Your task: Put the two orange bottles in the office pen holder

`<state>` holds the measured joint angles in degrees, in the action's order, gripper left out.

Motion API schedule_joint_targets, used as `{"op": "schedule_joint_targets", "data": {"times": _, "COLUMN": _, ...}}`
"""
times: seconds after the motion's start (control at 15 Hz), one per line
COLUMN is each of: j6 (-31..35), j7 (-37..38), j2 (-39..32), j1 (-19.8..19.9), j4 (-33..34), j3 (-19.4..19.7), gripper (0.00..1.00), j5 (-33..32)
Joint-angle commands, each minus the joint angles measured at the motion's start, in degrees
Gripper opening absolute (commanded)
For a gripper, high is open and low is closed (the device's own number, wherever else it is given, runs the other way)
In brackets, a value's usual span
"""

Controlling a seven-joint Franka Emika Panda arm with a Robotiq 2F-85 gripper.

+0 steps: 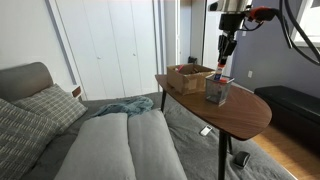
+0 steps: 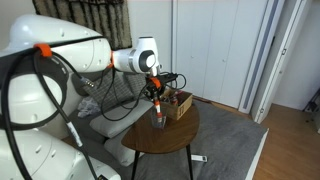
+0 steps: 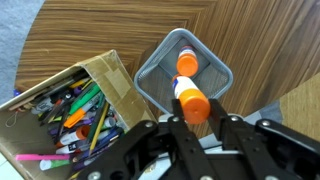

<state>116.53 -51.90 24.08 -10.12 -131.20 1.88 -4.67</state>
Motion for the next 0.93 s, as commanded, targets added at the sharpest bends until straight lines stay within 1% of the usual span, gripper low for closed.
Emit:
{"op": "schedule_joint_targets", "data": {"times": 0.0, "j6": 0.56, "j7": -0.71, "j2": -0.30, "j1": 0.35, "j4": -1.43, "j3": -0.85, "gripper": 0.08, "j5": -0.86}}
{"op": "schedule_joint_targets", "data": {"times": 0.87, "j6": 0.75, "j7": -0.47, "j2": -1.86, "j1": 0.00, "j4": -4.02, "j3": -2.02, "gripper": 0.08, "j5": -0.50}}
